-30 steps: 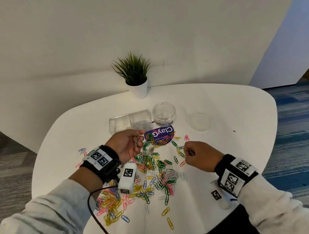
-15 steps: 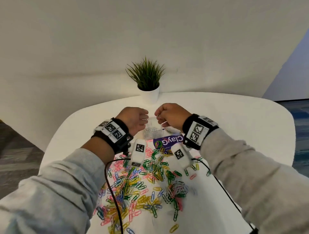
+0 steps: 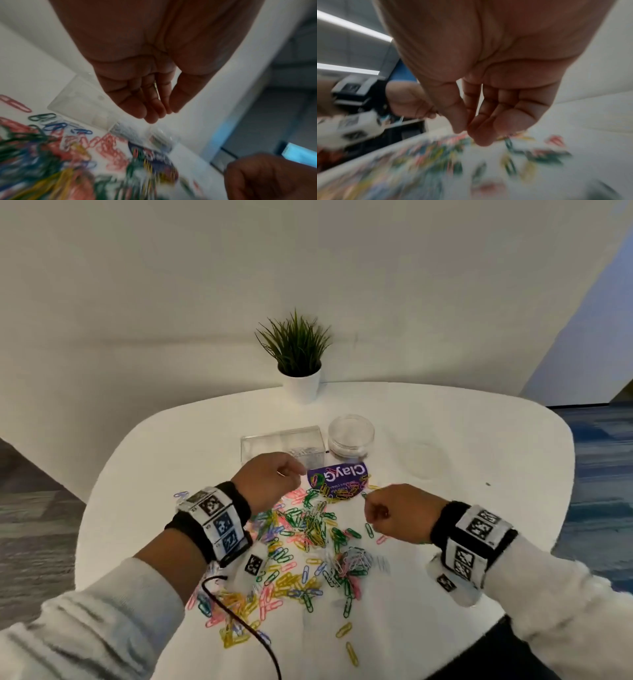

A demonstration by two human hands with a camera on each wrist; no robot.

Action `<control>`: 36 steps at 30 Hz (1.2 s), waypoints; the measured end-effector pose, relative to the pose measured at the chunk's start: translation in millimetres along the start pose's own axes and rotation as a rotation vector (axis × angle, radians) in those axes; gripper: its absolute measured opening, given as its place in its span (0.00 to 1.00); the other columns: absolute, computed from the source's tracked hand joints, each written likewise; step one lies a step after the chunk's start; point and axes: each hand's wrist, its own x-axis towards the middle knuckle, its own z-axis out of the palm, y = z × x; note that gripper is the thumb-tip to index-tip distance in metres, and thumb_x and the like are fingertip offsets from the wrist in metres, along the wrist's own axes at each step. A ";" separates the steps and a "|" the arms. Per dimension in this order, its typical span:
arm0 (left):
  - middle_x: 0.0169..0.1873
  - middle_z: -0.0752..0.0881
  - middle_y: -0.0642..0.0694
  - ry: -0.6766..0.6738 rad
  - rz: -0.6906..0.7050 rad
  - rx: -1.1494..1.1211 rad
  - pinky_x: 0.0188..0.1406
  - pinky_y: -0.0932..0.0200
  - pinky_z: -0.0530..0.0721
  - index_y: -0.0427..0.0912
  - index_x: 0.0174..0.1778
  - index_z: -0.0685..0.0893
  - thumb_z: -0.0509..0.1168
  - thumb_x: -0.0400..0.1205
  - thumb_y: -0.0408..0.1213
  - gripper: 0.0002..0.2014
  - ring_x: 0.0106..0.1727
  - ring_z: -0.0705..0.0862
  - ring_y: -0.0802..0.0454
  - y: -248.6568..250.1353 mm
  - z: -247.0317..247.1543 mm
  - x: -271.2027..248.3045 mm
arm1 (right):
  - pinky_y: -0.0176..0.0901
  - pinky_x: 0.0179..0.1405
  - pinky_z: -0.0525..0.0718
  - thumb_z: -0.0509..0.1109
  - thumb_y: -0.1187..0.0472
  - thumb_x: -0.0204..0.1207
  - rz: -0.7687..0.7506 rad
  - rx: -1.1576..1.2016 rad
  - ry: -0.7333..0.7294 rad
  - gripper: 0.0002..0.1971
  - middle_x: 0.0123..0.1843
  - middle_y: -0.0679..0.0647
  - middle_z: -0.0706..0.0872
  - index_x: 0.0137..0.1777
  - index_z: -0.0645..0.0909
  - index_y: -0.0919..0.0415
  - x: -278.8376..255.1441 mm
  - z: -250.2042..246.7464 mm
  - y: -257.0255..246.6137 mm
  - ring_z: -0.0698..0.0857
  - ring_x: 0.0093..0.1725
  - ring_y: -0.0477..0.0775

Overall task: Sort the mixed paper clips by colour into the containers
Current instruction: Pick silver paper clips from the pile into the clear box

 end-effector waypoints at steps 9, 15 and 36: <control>0.59 0.80 0.51 -0.342 0.363 0.785 0.59 0.51 0.82 0.57 0.69 0.81 0.61 0.85 0.51 0.16 0.61 0.80 0.50 7.8 91.4 -61.6 | 0.43 0.46 0.74 0.73 0.43 0.75 0.046 -0.062 0.025 0.15 0.50 0.44 0.76 0.58 0.78 0.47 -33.6 59.9 15.7 0.77 0.48 0.50; 0.51 0.80 0.51 -0.179 0.256 0.749 0.49 0.57 0.80 0.49 0.50 0.85 0.62 0.83 0.40 0.06 0.51 0.82 0.49 -21.9 87.0 -58.1 | 0.45 0.56 0.80 0.68 0.55 0.81 0.022 0.019 0.071 0.06 0.55 0.49 0.81 0.55 0.83 0.51 -36.8 62.3 24.5 0.81 0.53 0.51; 0.42 0.80 0.49 -0.046 0.361 0.617 0.46 0.53 0.80 0.46 0.45 0.83 0.61 0.83 0.38 0.06 0.46 0.78 0.49 -15.4 111.3 -61.0 | 0.41 0.50 0.74 0.69 0.54 0.81 -0.001 0.075 0.048 0.08 0.50 0.47 0.74 0.58 0.79 0.53 -23.5 64.9 22.3 0.76 0.48 0.50</control>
